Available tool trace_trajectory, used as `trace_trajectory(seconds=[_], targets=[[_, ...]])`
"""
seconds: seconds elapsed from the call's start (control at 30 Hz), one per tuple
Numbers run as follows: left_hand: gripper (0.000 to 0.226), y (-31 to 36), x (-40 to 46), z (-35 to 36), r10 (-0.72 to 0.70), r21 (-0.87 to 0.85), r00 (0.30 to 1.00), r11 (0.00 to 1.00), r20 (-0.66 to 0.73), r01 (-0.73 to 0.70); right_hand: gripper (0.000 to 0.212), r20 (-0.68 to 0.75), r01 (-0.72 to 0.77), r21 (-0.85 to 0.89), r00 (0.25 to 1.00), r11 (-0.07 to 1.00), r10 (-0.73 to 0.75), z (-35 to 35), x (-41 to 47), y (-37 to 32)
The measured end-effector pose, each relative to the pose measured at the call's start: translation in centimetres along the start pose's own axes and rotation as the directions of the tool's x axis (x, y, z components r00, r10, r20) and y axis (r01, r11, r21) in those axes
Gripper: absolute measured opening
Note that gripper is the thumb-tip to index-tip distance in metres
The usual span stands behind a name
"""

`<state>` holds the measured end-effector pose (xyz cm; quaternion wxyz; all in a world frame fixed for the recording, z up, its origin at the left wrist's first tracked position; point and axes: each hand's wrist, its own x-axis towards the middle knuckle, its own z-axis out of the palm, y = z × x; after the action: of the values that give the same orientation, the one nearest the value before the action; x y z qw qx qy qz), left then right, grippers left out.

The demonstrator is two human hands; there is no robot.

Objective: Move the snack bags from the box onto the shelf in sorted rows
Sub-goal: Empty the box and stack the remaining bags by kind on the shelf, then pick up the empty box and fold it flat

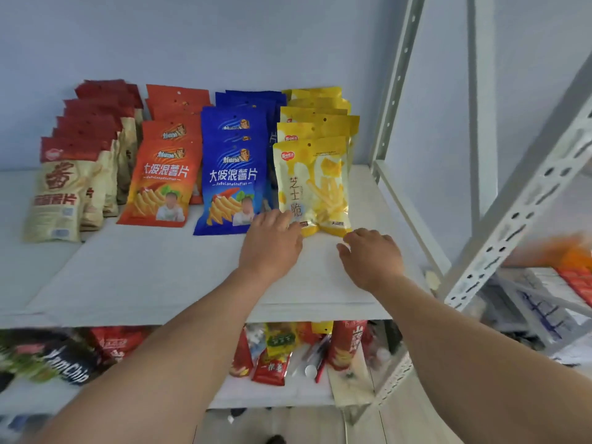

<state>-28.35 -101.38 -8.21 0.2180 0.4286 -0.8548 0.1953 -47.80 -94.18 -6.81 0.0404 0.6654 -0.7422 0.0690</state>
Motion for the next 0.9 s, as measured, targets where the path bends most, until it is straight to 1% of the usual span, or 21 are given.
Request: trace_trajectory(seconds=[0.07, 0.13, 0.23, 0.3, 0.43, 0.53, 0.63, 0.7, 0.77, 0.83, 0.87, 0.9], targets=[[0.016, 0.5, -3.1, -1.6, 0.076, 0.05, 0.992, 0.995, 0.104, -0.082, 0.039, 0.013, 0.136, -0.084, 0.991, 0.987, -0.136, -0.5, -2.5, -0.9], [0.014, 0.8, -6.4, -3.1, 0.07, 0.082, 0.977, 0.993, 0.202, -0.088, 0.036, -0.003, 0.236, -0.093, 0.972, 0.967, -0.237, -0.8, -4.7, -2.4], [0.024, 1.0, -11.8, -5.6, -0.021, 0.085, 0.948, 0.996, 0.317, -0.006, 0.032, -0.024, 0.351, -0.056, 0.935, 0.935, -0.353, -0.8, -7.8, -5.4], [0.034, 0.6, -15.7, -7.4, -0.114, 0.109, 0.928, 0.991, 0.356, 0.08, 0.03, -0.014, 0.415, -0.019, 0.91, 0.91, -0.415, -0.4, -9.8, -7.8], [0.044, -0.9, -23.6, -11.3, -0.309, 0.169, 0.872, 0.95, 0.38, 0.263, 0.035, 0.027, 0.511, 0.045, 0.858, 0.858, -0.512, 0.7, -13.6, -13.7], [0.042, -1.8, -29.3, -13.7, -0.397, 0.225, 0.834, 0.916, 0.383, 0.333, 0.035, 0.053, 0.527, 0.106, 0.844, 0.843, -0.534, 1.7, -16.1, -17.9], [0.039, -3.2, -36.9, -16.9, -0.52, 0.294, 0.76, 0.852, 0.39, 0.433, 0.033, 0.089, 0.59, 0.139, 0.793, 0.795, -0.603, 3.0, -19.7, -23.4], [0.038, -4.1, -42.2, -19.2, -0.597, 0.332, 0.698, 0.801, 0.395, 0.497, 0.032, 0.114, 0.63, 0.156, 0.754, 0.761, -0.647, 3.6, -22.6, -27.5], [0.037, -4.7, -47.4, -21.8, -0.649, 0.346, 0.642, 0.761, 0.408, 0.549, 0.031, 0.119, 0.664, 0.175, 0.719, 0.727, -0.685, 4.5, -25.7, -31.4], [0.034, -5.2, -53.0, -24.2, -0.691, 0.343, 0.619, 0.723, 0.372, 0.6, 0.032, 0.115, 0.694, 0.185, 0.688, 0.696, -0.716, 5.2, -29.3, -35.3], [0.033, -5.3, -55.7, -25.4, -0.71, 0.351, 0.594, 0.704, 0.379, 0.618, 0.032, 0.123, 0.706, 0.182, 0.674, 0.684, -0.728, 5.5, -31.0, -37.3], [0.032, -5.4, -58.5, -26.6, -0.73, 0.362, 0.554, 0.682, 0.402, 0.636, 0.033, 0.139, 0.717, 0.186, 0.658, 0.672, -0.74, 5.9, -32.8, -39.3]])
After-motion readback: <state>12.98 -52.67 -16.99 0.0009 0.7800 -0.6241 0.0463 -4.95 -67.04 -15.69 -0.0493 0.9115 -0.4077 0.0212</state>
